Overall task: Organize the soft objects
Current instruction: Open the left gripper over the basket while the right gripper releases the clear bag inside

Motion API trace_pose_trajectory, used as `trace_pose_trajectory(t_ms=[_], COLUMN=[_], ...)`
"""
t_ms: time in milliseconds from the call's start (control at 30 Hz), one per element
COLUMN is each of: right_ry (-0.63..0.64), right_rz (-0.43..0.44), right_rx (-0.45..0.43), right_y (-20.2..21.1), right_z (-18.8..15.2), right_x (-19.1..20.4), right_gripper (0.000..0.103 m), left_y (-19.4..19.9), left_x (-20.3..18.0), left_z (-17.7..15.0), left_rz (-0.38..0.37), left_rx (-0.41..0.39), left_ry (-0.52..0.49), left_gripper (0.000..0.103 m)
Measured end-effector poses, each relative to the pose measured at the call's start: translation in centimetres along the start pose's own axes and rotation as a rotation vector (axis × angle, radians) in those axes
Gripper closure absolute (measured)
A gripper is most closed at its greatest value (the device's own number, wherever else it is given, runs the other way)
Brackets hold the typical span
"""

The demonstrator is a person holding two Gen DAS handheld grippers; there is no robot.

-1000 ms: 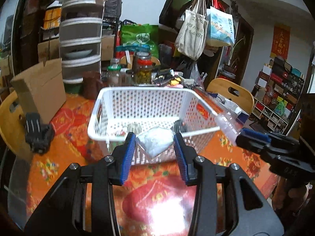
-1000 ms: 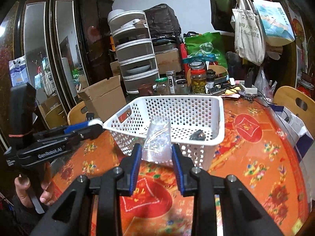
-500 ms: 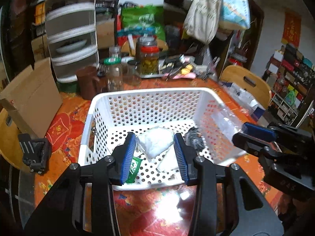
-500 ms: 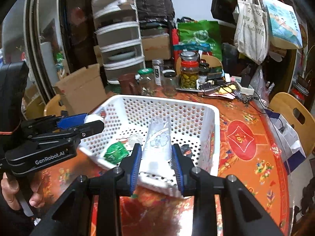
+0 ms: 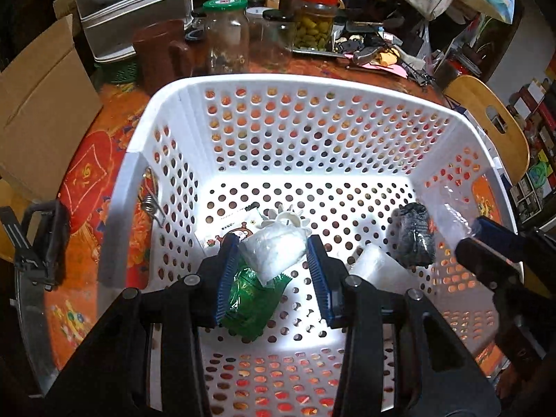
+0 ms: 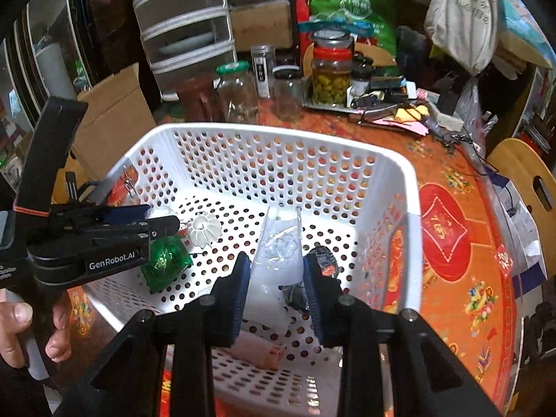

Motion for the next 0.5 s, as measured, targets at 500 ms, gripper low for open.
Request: trace_pose_trajectory(t_ms=[500], right_ry=[0.010], right_rz=[0.002], right_rx=[0.071], right_y=[-3.3], right_z=[0.0], right_x=[0.0], right_gripper=[0.072], left_y=[-0.6], left_x=[-1.1], left_z=[0.1], left_rz=[0.067], left_rx=[-0.003], left_ry=[-0.061], left_gripper=[0.062])
Point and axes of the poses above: each gripper's, at about its wrist camera, not at the fingertips, and y roughly against the way its jaws point, x to its left, z to its top, the point moved 10 cm from there along -y, roughly the way its jaws point, and after that the axes turned 9 degrees about x, right-handed, at the moved point
